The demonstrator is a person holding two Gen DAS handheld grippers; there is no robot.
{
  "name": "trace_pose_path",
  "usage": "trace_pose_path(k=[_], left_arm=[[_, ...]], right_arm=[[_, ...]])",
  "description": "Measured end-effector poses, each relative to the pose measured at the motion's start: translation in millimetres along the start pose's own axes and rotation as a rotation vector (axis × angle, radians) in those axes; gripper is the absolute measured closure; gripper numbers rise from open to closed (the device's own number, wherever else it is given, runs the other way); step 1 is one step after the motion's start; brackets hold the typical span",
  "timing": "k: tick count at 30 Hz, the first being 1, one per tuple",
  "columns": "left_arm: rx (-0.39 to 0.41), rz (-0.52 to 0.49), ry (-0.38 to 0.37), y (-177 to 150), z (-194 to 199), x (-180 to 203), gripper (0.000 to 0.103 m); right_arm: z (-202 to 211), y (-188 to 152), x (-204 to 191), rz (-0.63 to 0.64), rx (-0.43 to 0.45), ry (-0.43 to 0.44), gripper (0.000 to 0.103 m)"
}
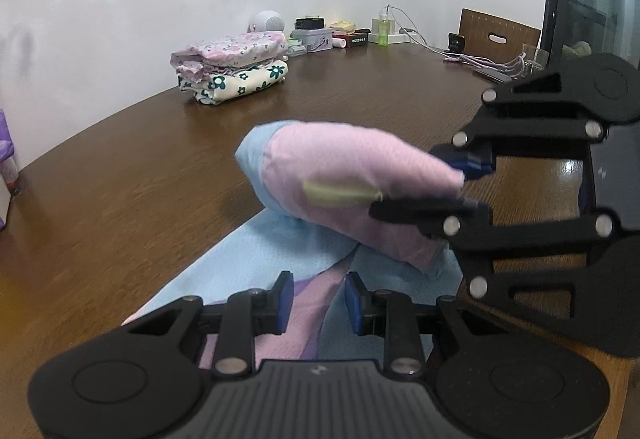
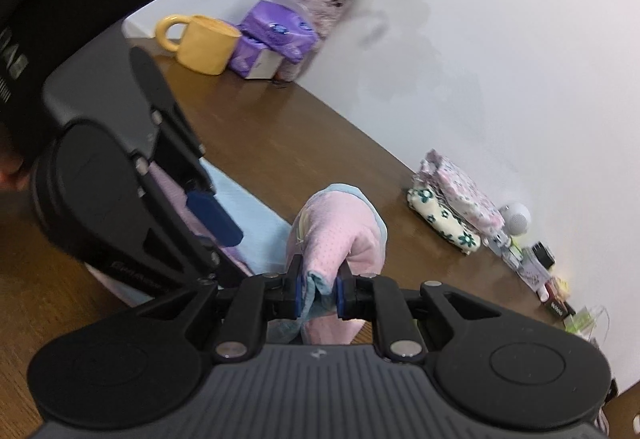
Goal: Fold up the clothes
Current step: 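Flip the lifted pink end over onto the blue strip with both grippers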
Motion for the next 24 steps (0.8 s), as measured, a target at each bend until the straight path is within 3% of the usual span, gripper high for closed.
trace_pose_path(k=[9, 13, 24], left_arm=[[0.014, 0.018, -0.011, -16, 18, -16, 0.074], [0.019, 0.024, 0.015, -22, 26, -23, 0.069], [0.001, 0.087, 0.068, -33, 33, -44, 0.068]], right_arm=[[-1, -3, -23, 0.079, -0.003, 0.050, 0.088], [0, -5, -30, 0.112, -0.006, 0.072, 0.087], [0, -10, -44, 0.168, -0.017, 0.119, 0.080]])
Point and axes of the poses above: each gripper's, at about its wrist camera, not at the fingertips, and z roughly against the way its jaws point, x to its right, y to its top, the point moved 1 cm from there along -z, roughly the way its jaws point, and after that the axes turned 6 degrees about -z, right-handed, at the moved point
